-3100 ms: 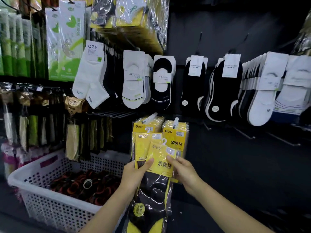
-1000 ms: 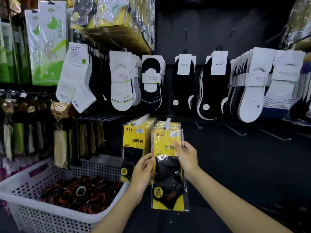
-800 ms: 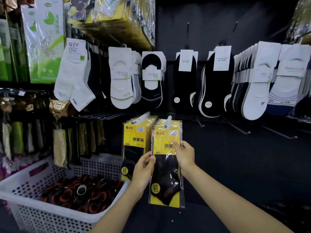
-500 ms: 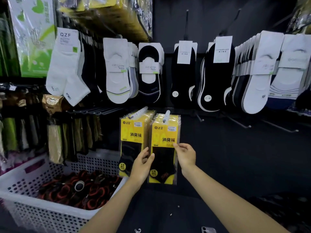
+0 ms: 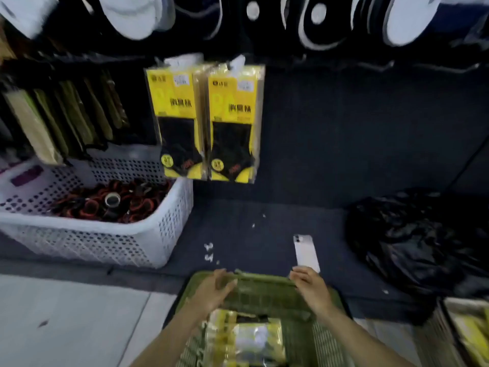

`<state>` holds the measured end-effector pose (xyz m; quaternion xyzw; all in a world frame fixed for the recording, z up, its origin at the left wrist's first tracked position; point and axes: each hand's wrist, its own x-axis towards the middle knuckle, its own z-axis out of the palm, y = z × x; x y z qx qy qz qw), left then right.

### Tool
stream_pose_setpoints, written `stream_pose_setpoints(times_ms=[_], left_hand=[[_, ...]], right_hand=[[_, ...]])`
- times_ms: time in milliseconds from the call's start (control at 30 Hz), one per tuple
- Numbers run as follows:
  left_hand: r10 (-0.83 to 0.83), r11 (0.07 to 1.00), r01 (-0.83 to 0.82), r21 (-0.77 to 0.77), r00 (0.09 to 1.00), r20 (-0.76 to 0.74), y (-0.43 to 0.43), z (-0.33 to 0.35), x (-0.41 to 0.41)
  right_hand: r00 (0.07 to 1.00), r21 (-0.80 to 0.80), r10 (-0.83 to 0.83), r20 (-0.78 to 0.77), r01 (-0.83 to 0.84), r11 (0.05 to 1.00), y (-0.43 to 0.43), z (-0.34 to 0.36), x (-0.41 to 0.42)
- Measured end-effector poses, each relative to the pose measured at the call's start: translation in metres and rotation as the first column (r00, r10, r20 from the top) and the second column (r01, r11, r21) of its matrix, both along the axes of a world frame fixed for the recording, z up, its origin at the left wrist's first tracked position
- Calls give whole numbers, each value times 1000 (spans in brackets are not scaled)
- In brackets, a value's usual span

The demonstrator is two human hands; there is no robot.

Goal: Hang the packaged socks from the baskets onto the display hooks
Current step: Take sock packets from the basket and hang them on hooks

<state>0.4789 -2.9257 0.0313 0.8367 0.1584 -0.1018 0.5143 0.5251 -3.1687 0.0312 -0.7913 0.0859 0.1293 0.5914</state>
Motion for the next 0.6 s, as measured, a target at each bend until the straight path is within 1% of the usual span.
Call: stream_pose_setpoints(times_ms=[33,100,167,233,333,433,500,600], left_hand=[[-63,997,65,36,997,-52,-4,-15,-8],[-83,995,90,50,989,-126,-11,-39,-21],[-34,994,53,91,980,-194,-11,-66,-38],[-19,996,43,77,957,-289,-7,-90,-60],[-97,995,103,-7,912,-399,1,-120,-84],[-148,989,137,-58,887,-437,2,-137,-91],[-145,989,122,-81,891,-430,-1,-149,-90],[-82,996,65,-54,887,-455,-2,-165,-89]], right_hand=[[998,-54,-11,-62,7,999,-13,-23,-14],[972,-155,21,-236,-59,986,-36,-65,-37],[900,-177,60,-431,-150,973,-53,-99,-54],[823,-144,88,-562,-202,969,-63,-124,-67],[755,-110,73,-652,-189,976,-64,-152,-84],[730,-105,46,-682,-160,982,-60,-178,-98],[734,-103,38,-678,-146,984,-56,-192,-101],[722,-80,70,-689,-171,982,-47,-205,-102]])
